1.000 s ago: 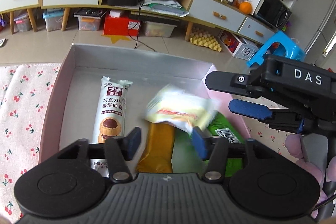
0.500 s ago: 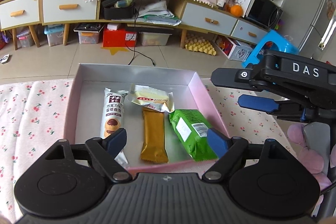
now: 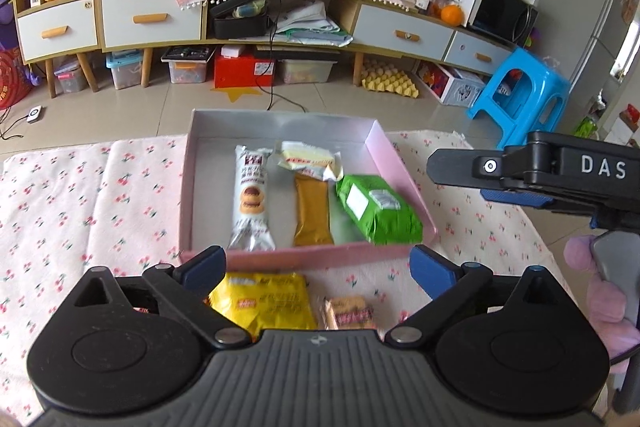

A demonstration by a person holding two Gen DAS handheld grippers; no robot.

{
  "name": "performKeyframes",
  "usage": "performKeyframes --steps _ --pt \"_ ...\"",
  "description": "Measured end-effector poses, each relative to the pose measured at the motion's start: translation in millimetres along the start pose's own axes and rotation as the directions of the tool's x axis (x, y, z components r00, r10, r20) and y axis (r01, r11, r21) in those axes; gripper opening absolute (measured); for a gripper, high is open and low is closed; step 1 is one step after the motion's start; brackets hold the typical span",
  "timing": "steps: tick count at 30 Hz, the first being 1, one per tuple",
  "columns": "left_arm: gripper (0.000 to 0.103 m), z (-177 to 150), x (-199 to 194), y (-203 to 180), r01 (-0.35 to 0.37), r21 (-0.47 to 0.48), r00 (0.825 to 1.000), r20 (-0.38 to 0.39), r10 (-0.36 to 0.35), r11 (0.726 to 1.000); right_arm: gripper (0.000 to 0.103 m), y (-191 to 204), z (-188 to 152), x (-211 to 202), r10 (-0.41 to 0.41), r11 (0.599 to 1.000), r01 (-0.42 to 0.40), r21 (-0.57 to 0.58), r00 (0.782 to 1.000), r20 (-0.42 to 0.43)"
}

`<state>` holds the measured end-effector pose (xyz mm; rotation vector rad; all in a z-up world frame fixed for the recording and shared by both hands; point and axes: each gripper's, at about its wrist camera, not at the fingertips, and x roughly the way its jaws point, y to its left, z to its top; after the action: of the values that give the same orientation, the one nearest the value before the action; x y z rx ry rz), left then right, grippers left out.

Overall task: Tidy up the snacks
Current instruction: 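Move both tools back toward the remaining snacks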

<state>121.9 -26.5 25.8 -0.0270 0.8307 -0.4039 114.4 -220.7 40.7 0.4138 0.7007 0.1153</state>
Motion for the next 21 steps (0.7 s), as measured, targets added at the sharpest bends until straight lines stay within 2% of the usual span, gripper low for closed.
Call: performKeyframes --steps 11,14,21 --pt "0.102 -28 -21 8 -0.021 -0.002 0.999 -0.041 0.021 1.0 0.09 22 -30 -23 -0.02 0.992 0.016 -0.122 0.999 -0.03" --pt "0.102 -37 -25 11 -0.037 0.002 0.999 -0.035 0.037 0.999 0.094 26 -40 -25 -0.009 0.988 0.005 -0.152 1.0 -0.028" --pt "0.102 -58 -35 20 -0.063 0.007 0.998 -0.021 0.064 0.998 0.095 33 -64 -20 0.013 0.98 -0.024 -0.199 0.998 -0.056"
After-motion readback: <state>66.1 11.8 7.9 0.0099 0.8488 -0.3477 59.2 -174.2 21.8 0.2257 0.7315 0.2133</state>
